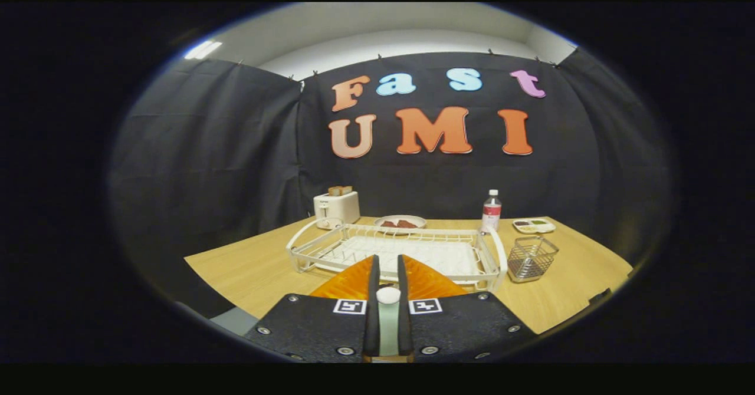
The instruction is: Take the plate from the dish rack, then take the spoon from the basket and place it into the plate.
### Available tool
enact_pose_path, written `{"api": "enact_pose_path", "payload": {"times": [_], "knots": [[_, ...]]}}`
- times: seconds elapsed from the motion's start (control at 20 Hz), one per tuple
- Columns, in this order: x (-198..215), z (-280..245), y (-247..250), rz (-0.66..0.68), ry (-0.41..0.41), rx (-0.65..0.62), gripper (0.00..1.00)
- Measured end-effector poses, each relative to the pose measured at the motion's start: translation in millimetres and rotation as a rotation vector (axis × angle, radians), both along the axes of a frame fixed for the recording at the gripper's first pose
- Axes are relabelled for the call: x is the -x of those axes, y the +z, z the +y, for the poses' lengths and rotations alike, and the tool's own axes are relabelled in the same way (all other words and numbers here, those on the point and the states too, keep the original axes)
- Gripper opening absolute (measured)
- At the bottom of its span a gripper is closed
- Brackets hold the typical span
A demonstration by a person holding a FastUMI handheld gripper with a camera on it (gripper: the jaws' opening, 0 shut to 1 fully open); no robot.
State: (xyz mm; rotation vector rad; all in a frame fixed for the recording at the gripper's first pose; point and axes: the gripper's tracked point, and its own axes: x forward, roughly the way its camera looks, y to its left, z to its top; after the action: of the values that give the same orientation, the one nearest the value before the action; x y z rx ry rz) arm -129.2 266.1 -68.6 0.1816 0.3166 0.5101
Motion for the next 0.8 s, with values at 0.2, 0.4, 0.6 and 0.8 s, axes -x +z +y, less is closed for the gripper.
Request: {"api": "enact_pose_path", "payload": {"times": [0.2,0.4,0.6,0.8], "knots": [[4,16,-17,0.000,0.042,-0.020,0.12],[6,26,-31,-0.004,0.064,-0.027,0.12],[6,31,-44,-0.005,0.087,-0.017,0.12],[7,29,-56,0.016,0.097,0.027,0.16]]}}
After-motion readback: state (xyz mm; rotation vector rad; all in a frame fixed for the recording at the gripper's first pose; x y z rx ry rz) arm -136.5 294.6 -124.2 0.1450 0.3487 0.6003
